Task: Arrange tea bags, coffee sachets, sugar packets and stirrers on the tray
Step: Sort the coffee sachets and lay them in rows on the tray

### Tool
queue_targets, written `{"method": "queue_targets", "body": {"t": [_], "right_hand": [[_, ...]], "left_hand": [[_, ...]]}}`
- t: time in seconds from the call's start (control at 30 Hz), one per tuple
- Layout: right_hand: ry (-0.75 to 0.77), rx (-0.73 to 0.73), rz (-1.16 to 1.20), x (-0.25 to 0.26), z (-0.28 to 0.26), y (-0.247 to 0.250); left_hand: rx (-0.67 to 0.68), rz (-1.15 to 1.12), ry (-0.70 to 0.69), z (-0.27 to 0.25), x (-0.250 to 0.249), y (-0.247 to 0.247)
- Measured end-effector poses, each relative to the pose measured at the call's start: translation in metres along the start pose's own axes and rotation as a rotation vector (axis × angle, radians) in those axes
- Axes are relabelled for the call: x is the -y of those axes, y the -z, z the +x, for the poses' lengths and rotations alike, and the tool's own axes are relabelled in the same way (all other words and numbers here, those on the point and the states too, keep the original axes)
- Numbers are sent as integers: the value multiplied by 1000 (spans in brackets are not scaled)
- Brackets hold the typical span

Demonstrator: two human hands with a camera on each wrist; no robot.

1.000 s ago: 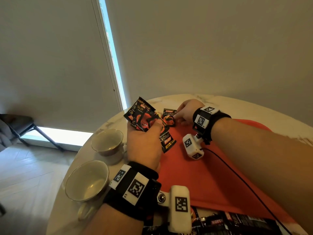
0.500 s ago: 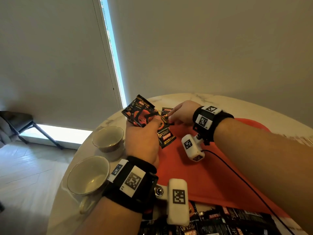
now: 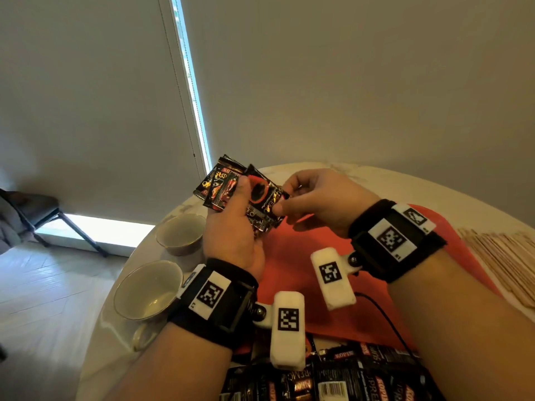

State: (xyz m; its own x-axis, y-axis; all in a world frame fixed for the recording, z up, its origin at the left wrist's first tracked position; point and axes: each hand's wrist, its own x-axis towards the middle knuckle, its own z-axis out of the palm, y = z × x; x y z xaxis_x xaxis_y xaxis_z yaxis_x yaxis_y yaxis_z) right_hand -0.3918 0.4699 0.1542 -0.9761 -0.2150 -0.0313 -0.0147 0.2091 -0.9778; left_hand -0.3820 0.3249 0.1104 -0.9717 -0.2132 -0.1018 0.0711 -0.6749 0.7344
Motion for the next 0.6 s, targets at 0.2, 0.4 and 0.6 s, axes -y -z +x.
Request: {"method": "queue_targets", "body": {"t": [0.2,0.4,0.6], "right_hand": [[153,-139,380,3,12,5],[271,-387,502,4,19,10],[392,-437,100,5,15,20]], "left_hand": [[35,-32,34,-1,-3,0],[8,-42,46,0,2,-1],[-2,128,-25,4,4,3]]}}
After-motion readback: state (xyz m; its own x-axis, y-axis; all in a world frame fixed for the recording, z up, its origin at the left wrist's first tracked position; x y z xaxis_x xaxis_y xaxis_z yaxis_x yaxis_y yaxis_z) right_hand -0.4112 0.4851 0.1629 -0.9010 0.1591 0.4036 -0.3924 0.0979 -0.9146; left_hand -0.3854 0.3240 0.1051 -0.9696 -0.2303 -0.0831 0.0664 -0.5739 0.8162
